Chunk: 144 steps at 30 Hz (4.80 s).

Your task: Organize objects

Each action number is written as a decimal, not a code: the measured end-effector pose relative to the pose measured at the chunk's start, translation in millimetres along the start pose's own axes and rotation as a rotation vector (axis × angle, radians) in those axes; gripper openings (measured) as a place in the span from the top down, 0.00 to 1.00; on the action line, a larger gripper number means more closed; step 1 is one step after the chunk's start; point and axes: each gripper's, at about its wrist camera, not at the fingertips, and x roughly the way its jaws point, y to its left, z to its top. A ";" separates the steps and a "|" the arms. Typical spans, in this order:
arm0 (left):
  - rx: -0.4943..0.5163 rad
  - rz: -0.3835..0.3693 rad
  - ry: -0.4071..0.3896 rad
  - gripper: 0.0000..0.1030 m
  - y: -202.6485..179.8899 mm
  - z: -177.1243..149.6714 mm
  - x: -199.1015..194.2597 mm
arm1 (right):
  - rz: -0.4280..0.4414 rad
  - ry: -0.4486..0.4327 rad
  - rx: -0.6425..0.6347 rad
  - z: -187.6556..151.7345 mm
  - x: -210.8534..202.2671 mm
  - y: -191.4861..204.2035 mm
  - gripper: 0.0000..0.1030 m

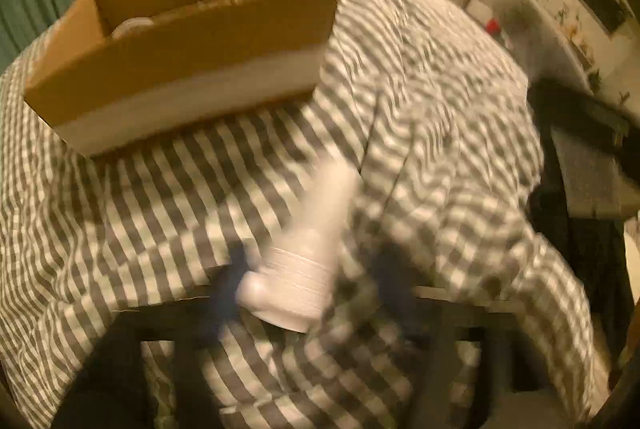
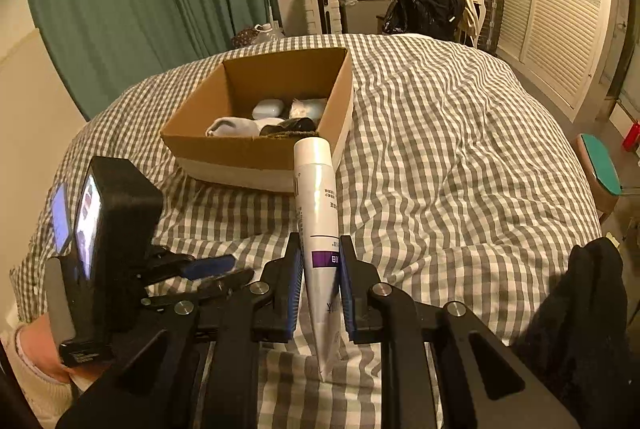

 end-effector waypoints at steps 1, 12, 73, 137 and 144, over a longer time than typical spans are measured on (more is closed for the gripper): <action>0.007 0.018 -0.003 0.23 -1.2 -2.7 -0.1 | -0.002 0.003 0.002 0.1 0.9 -0.8 0.84; -0.039 -0.002 0.038 0.53 13.8 -2.0 7.0 | -0.007 0.067 0.029 -6.2 27.9 -16.7 0.84; -0.145 0.157 -0.270 0.54 132.4 198.8 -35.1 | 0.086 0.029 -0.037 189.5 133.8 30.3 0.84; -0.083 0.378 -0.806 0.00 11.6 48.7 -296.6 | -0.035 -0.612 0.052 76.0 -179.1 33.3 0.05; -0.108 0.408 -0.821 0.00 16.1 12.9 -258.2 | -0.104 -0.609 0.031 39.7 -144.7 32.8 0.03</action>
